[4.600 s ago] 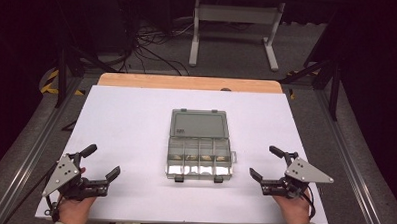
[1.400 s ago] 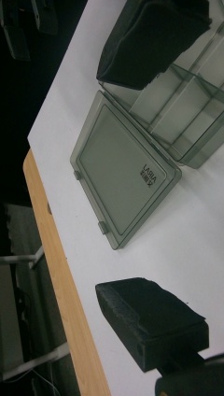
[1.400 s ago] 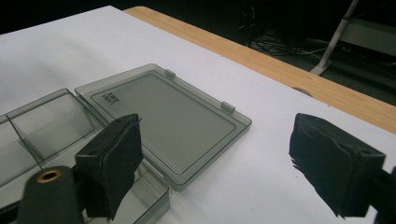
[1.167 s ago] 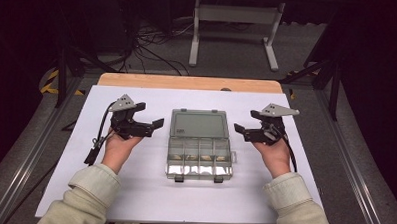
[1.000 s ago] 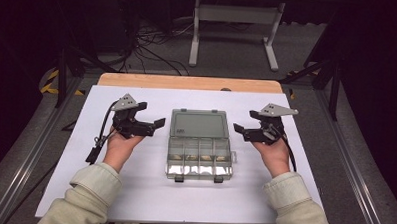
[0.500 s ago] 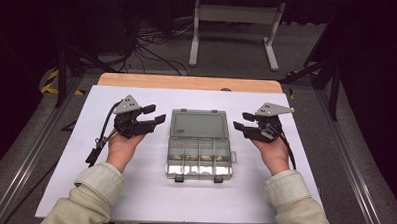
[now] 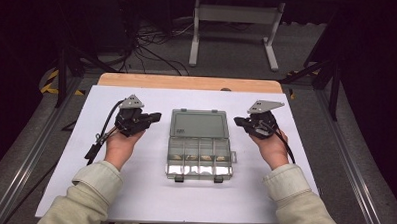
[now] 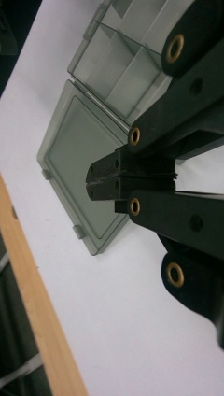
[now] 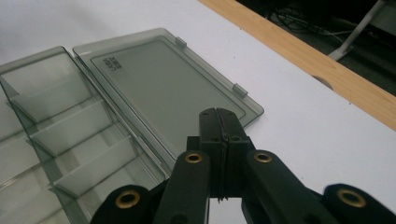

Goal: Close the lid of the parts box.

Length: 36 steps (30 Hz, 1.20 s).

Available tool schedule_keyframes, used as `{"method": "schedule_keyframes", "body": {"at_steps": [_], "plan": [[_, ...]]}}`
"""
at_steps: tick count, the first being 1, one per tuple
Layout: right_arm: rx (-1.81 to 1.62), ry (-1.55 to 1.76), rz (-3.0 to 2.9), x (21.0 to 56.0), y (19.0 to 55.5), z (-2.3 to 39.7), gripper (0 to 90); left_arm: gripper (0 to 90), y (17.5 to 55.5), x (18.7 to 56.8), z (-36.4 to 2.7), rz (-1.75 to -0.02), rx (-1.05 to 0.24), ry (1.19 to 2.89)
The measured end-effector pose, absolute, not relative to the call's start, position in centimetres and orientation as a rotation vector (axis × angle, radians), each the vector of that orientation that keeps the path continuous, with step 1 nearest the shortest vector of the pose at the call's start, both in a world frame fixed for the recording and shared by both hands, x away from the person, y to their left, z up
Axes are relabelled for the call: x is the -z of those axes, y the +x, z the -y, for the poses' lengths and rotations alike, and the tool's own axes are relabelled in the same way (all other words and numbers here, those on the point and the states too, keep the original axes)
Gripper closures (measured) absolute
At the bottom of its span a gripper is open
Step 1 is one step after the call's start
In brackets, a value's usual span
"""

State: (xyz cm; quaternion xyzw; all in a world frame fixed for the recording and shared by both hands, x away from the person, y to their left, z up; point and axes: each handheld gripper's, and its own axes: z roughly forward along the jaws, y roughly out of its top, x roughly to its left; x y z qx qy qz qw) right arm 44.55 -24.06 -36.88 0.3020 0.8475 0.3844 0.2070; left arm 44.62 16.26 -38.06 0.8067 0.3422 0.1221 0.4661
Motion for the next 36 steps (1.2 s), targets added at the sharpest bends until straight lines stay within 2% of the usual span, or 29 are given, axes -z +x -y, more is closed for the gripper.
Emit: {"method": "schedule_keyframes", "body": {"at_steps": [26, 36], "plan": [[-0.885, 0.942, -2.543, 40.1, 47.8, 23.8, 90.0, 89.9, 47.8, 41.1, -14.5, -1.027, -0.162, 2.162], [-0.845, 0.954, -2.586, 41.2, 48.3, 23.5, 90.0, 89.8, 48.1, 42.1, -14.0, -1.011, -0.149, 2.203]]}}
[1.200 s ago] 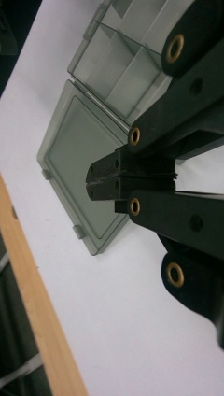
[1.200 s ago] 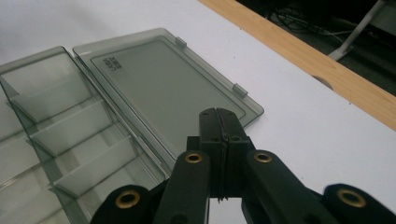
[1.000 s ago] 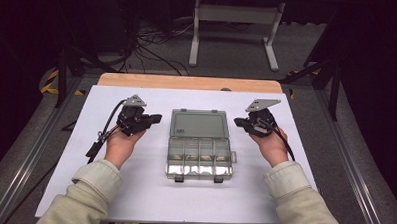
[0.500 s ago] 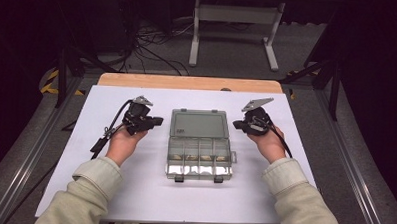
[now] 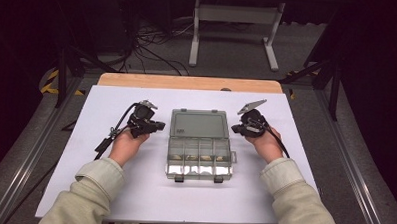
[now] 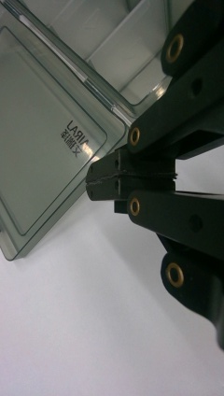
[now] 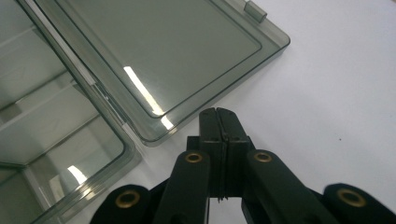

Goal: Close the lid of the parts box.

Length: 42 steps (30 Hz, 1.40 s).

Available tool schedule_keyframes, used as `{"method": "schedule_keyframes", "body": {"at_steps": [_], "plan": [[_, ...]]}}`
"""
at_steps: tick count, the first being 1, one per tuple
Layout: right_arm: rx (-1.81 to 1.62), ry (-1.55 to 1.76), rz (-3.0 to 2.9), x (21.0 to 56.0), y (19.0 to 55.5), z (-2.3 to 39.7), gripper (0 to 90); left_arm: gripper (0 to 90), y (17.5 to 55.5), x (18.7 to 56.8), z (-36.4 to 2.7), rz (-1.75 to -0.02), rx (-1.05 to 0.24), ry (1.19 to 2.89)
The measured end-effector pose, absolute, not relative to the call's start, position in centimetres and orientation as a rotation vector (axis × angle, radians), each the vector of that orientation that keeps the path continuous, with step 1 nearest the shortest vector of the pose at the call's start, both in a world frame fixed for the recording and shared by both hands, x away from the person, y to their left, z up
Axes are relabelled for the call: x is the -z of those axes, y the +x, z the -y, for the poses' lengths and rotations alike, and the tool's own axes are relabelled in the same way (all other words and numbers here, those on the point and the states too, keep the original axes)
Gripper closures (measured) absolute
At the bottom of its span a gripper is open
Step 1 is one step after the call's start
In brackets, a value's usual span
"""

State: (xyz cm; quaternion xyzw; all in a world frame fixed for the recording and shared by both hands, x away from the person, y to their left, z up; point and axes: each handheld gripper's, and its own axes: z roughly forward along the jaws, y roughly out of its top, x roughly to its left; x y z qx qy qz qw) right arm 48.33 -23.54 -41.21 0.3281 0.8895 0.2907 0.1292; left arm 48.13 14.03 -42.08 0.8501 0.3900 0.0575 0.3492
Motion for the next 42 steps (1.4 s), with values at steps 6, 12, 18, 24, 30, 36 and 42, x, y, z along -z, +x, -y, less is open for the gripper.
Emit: {"method": "schedule_keyframes", "body": {"at_steps": [6, 12, 18, 24, 30, 36, 42], "plan": [[-0.839, 0.976, -2.602, 41.8, 48.6, 23.5, 90.0, 89.8, 48.5, 42.7, -13.9, -1.039, -0.128, 2.210], [-0.831, 0.979, -2.614, 42.5, 48.9, 23.4, 90.0, 89.8, 48.8, 43.3, -13.7, -1.055, -0.093, 2.223], [-0.822, 0.994, -2.623, 43.0, 49.2, 23.4, 90.0, 89.8, 49.1, 44.1, -13.4, -1.080, -0.027, 2.227], [-0.823, 0.995, -2.632, 43.4, 49.3, 23.3, 90.0, 89.8, 49.3, 44.7, -13.3, -1.085, 0.007, 2.240], [-0.815, 0.983, -2.642, 43.5, 49.3, 23.1, 90.0, 89.8, 49.3, 44.7, -13.1, -1.067, 0.015, 2.242], [-0.804, 0.968, -2.642, 43.5, 49.2, 23.0, 90.0, 89.8, 49.1, 44.7, -12.9, -1.059, 0.030, 2.245], [-0.803, 0.961, -2.647, 43.6, 49.1, 22.9, 90.0, 89.8, 49.2, 44.7, -12.8, -1.056, 0.030, 2.250]]}}
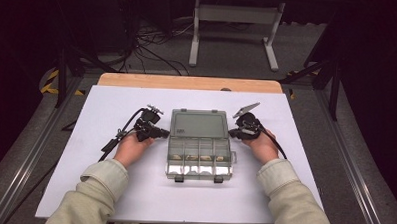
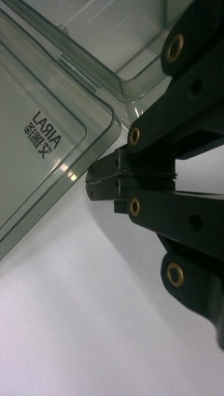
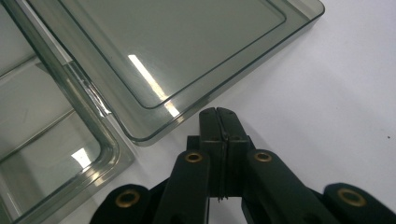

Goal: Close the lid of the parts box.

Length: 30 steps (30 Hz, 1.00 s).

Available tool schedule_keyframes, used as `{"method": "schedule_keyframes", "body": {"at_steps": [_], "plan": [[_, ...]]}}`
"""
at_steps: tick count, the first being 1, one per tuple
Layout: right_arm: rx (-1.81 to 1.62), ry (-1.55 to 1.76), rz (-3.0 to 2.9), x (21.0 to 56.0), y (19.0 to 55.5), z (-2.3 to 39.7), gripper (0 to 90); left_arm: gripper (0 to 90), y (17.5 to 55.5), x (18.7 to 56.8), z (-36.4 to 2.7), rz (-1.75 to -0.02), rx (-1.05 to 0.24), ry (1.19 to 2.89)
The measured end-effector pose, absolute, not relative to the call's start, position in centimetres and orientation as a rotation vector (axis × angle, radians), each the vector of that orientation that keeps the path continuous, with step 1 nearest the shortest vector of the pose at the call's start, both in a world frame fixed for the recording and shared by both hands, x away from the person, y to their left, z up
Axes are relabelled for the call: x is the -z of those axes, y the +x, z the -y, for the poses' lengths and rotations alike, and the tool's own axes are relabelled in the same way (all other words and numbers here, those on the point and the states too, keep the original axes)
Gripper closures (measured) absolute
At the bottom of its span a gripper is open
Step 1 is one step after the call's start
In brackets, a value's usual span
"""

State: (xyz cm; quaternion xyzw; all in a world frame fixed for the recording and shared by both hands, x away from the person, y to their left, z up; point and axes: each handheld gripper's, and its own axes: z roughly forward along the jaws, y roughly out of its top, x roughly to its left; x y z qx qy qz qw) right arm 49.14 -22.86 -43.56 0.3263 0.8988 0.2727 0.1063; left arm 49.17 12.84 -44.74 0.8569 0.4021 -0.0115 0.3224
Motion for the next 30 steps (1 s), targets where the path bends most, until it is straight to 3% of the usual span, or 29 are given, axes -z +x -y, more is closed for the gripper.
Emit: {"method": "schedule_keyframes", "body": {"at_steps": [30], "plan": [[-0.834, 0.960, -2.607, 43.9, 50.3, 22.4, 90.0, 89.7, 49.8, 45.2, -12.2, -1.114, -0.007, 2.164]]}}
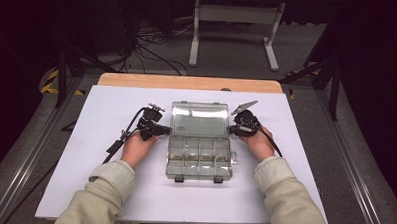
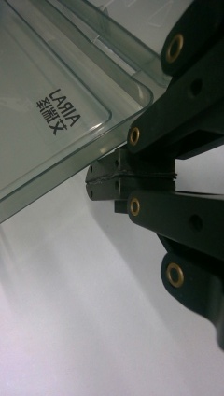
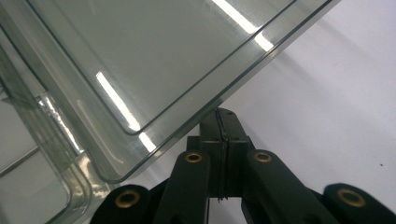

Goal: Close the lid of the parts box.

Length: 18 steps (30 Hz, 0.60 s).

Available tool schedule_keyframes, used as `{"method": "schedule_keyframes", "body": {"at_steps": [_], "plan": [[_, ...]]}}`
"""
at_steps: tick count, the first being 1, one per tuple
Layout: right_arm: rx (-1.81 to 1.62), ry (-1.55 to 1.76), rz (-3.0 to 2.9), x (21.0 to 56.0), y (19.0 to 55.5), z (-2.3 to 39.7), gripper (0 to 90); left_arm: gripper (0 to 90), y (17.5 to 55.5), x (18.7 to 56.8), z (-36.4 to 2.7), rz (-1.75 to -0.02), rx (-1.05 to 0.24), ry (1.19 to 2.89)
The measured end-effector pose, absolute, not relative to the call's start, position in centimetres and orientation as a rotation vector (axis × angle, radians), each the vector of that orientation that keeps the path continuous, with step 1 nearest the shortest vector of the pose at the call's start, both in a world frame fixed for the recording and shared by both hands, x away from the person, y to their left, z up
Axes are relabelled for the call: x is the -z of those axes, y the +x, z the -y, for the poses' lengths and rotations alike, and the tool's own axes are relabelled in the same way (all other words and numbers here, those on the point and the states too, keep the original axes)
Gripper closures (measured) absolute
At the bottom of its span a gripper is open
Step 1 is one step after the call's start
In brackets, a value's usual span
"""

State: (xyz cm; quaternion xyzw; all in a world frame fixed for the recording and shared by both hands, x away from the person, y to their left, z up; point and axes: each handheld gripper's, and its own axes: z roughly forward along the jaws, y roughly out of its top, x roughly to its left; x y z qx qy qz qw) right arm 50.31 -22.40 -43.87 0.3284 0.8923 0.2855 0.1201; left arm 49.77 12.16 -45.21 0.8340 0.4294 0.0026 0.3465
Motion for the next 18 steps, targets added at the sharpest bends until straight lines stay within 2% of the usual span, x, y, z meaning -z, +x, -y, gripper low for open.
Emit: {"method": "schedule_keyframes", "body": {"at_steps": [18], "plan": [[-0.875, 0.995, -2.550, 44.14, 50.68, 22.25, 90.0, 89.7, 49.69, 45.34, -12.03, -1.108, -0.036, 2.150]]}}
